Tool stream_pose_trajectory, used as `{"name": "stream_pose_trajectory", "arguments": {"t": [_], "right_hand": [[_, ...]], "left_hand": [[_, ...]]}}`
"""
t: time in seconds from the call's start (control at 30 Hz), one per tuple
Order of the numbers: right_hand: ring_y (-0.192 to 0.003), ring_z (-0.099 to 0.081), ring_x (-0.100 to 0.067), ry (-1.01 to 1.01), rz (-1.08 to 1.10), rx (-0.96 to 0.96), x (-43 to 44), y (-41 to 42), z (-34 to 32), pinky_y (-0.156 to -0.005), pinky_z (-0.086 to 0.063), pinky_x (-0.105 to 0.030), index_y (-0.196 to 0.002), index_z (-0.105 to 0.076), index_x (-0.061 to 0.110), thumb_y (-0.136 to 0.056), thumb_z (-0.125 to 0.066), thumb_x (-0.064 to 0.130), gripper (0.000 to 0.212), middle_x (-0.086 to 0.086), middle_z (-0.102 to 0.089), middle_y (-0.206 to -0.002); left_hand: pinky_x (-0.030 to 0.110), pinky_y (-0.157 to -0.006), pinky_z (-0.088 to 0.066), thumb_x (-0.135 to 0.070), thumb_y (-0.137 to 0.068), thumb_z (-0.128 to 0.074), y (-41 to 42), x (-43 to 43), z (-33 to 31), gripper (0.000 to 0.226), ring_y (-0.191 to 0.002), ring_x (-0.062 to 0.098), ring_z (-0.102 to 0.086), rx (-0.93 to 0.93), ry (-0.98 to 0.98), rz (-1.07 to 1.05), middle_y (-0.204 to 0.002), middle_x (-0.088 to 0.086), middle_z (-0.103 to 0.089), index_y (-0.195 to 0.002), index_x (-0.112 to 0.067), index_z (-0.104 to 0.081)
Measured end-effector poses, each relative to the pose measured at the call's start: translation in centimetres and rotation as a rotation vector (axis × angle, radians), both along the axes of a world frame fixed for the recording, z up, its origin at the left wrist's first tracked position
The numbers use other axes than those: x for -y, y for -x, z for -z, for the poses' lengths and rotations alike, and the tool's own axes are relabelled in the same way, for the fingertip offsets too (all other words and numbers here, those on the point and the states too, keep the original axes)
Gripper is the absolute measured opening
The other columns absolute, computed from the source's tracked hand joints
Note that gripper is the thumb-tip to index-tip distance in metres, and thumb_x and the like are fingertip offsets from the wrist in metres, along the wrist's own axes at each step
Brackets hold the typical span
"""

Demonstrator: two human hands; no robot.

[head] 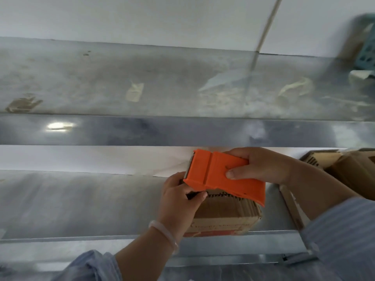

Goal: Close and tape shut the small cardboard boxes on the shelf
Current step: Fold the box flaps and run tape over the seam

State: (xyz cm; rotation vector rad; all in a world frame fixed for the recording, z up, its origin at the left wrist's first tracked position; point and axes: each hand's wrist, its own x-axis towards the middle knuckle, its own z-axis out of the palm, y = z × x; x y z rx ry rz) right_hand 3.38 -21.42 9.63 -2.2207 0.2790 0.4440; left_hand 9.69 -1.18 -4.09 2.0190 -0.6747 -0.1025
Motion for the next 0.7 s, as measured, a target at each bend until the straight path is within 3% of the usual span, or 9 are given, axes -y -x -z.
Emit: {"name": "stream_pose_trajectory", "arguments": {"t": [0.1,0.23,0.37,0.47,0.57,0.63,0.7], "right_hand": [[-0.093,-0.07,-0.006,0.001,-0.015,-0.008,1.6,1.1,0.0,-0.092,-0.056,-0.039,-0.104,-0.062,0.051,-0.063,-0.078,0.062,0.045,0.022,-0.071,-0.1],[-0.098,-0.07,-0.011,-0.036,-0.007,0.013,3.0,1.7,0.6,-0.094,-0.055,-0.041,-0.115,-0.065,0.04,-0.057,-0.074,0.064,0.064,0.011,-0.073,-0.107],[-0.097,-0.071,-0.014,-0.067,-0.057,0.018,3.3,1.5,0.9,-0.094,-0.055,-0.041,-0.117,-0.066,0.034,-0.061,-0.073,0.062,0.064,0.006,-0.073,-0.108],[-0.097,-0.071,-0.015,-0.093,-0.064,0.014,3.2,1.0,1.2,-0.094,-0.055,-0.041,-0.113,-0.067,0.039,-0.055,-0.072,0.068,0.065,0.006,-0.073,-0.107],[-0.096,-0.071,-0.014,-0.059,-0.108,-0.014,3.2,0.4,1.2,-0.093,-0.055,-0.041,-0.112,-0.067,0.043,-0.051,-0.07,0.075,0.069,0.008,-0.073,-0.106],[-0.094,-0.071,-0.012,-0.029,-0.136,-0.026,3.1,0.1,1.1,-0.092,-0.056,-0.039,-0.112,-0.066,0.047,-0.052,-0.07,0.075,0.067,0.011,-0.073,-0.105],[-0.093,-0.071,-0.011,-0.012,-0.164,-0.028,3.1,0.0,1.1,-0.09,-0.057,-0.038,-0.11,-0.066,0.049,-0.06,-0.073,0.071,0.055,0.012,-0.073,-0.103]], "left_hand": [[0.035,-0.102,-0.043,-0.039,-0.08,-0.075,0.2,1.4,0.0,0.013,-0.115,0.01,-0.051,-0.028,0.001,0.006,-0.115,-0.017,-0.059,-0.093,-0.038,-0.076],[0.042,-0.092,-0.051,-0.04,-0.076,-0.074,0.7,2.5,-0.9,0.023,-0.104,0.012,-0.06,-0.024,0.063,0.042,-0.105,-0.017,-0.066,-0.098,-0.045,-0.068],[0.042,-0.094,-0.051,-0.042,-0.072,-0.08,1.1,2.8,-1.3,0.027,-0.105,0.013,-0.061,-0.151,0.07,-0.012,-0.113,-0.007,-0.066,-0.086,-0.057,-0.063],[0.032,-0.091,-0.053,-0.04,-0.069,-0.083,1.1,2.8,-1.0,0.039,-0.102,0.007,-0.063,-0.231,0.103,-0.027,-0.111,-0.008,-0.067,-0.103,-0.042,-0.064],[0.014,-0.077,-0.051,-0.013,-0.075,-0.084,1.1,3.1,-1.4,0.028,-0.086,-0.001,-0.066,-0.241,0.178,-0.008,-0.094,-0.006,-0.072,-0.096,-0.022,-0.068],[0.019,-0.078,-0.053,-0.013,-0.077,-0.083,1.2,3.1,-1.5,0.022,-0.086,0.007,-0.068,-0.27,0.217,0.022,-0.092,-0.001,-0.073,-0.095,-0.016,-0.071],[0.029,-0.083,-0.055,-0.027,-0.076,-0.082,0.9,3.0,-1.4,0.026,-0.092,0.014,-0.068,-0.24,0.208,0.048,-0.098,0.001,-0.072,-0.097,-0.015,-0.072]]}}
